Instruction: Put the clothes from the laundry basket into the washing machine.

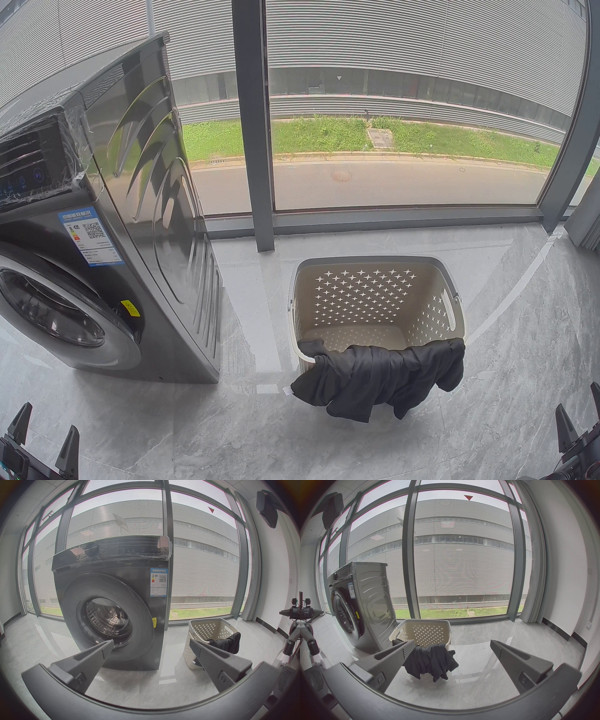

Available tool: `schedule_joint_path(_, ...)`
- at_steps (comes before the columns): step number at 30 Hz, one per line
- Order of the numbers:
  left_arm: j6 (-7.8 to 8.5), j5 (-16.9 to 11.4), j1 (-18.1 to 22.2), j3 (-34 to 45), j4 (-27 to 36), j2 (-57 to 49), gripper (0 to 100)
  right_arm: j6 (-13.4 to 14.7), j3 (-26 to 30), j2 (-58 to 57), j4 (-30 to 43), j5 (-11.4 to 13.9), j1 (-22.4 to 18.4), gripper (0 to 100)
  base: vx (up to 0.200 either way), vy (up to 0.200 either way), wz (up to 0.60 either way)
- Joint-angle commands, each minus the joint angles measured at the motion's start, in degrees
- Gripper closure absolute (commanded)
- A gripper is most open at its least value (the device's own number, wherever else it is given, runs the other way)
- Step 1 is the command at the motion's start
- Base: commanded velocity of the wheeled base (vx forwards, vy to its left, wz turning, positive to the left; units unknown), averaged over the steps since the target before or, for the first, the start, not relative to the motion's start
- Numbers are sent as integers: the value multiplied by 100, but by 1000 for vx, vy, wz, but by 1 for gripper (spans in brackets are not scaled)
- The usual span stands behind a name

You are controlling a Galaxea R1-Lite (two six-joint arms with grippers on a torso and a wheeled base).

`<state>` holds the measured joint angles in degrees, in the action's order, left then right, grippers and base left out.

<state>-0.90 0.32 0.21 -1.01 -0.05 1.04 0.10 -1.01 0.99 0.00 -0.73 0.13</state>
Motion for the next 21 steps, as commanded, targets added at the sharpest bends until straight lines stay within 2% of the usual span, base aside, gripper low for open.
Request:
schedule_joint_path(1,2,3,6,92,5,-95,0,-1,101,-81,0,3,4,0,0,0,0)
schedule_joint_path(4,2,-5,-3,92,-4,-95,0,-1,101,-81,0,3,4,0,0,0,0)
schedule_joint_path(21,-15,-5,-3,92,-4,-86,0,-1,101,-81,0,3,4,0,0,200,0)
